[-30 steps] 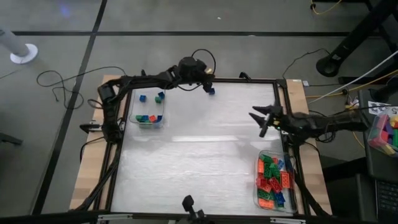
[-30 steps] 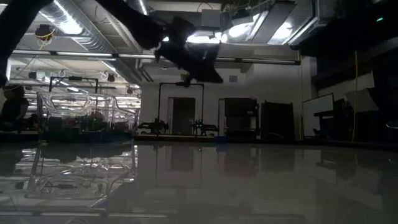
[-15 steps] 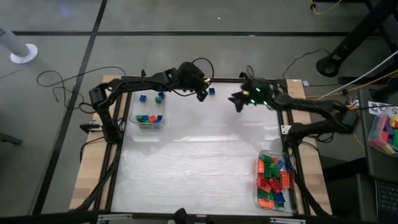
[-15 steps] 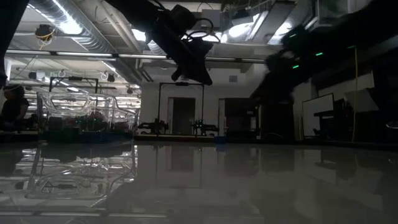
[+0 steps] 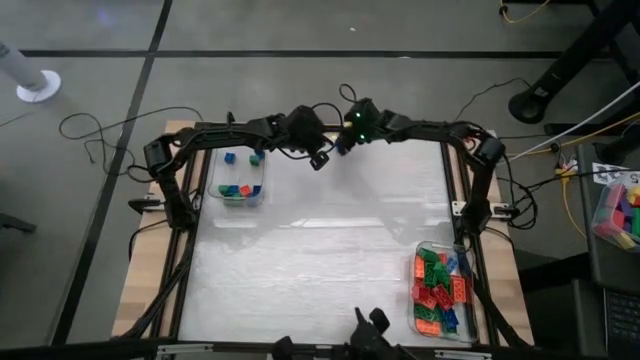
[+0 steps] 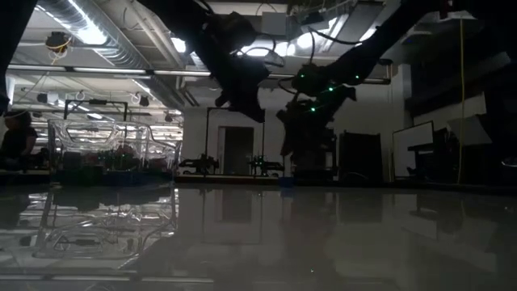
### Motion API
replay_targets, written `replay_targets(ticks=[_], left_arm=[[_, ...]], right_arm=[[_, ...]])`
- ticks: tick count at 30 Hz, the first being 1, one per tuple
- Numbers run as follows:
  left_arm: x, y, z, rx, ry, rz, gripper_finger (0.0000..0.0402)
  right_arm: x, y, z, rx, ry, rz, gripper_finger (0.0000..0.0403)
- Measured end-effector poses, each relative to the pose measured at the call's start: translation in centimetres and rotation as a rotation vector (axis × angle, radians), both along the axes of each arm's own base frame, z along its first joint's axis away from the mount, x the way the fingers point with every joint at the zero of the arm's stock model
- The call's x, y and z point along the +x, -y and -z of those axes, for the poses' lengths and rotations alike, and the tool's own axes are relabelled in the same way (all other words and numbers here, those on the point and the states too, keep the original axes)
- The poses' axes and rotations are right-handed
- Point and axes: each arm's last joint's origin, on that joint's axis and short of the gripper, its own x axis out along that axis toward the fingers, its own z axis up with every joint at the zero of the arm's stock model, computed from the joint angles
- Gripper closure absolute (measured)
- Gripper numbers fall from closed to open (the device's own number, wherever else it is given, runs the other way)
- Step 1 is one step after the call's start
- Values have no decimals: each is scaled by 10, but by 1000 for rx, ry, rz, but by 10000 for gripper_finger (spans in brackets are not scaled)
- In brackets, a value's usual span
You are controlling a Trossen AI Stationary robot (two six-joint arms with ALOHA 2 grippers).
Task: Sort blocks by size
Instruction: Put the 4 stud blue game piece into the top transparent bin
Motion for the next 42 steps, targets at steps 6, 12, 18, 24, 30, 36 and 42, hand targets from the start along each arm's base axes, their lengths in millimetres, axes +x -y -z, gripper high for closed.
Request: replay_targets(ticks=[6, 12, 18, 24, 30, 36, 42], left_arm=[[-5, 1, 5, 4, -82, -22, 396], [-5, 1, 5, 10, -90, -33, 396], [-3, 6, 5, 8, -89, -22, 396], [-2, 9, 5, 10, -91, -10, 396], [-2, 9, 5, 2, -90, -20, 396], [-2, 9, 6, -7, -92, -27, 396], [-9, 12, 12, -47, -184, -26, 396]], right_arm=[[4, 6, -4, -46, -33, 62, 228], [4, 8, 3, -63, -75, 108, 228], [7, 10, 30, -5, -124, 113, 228], [11, 9, 40, 38, -109, 77, 228], [24, -8, 41, 101, -64, -34, 228], [43, -36, 41, 129, -23, -155, 228], [57, -44, 25, 110, -4, -196, 228]])
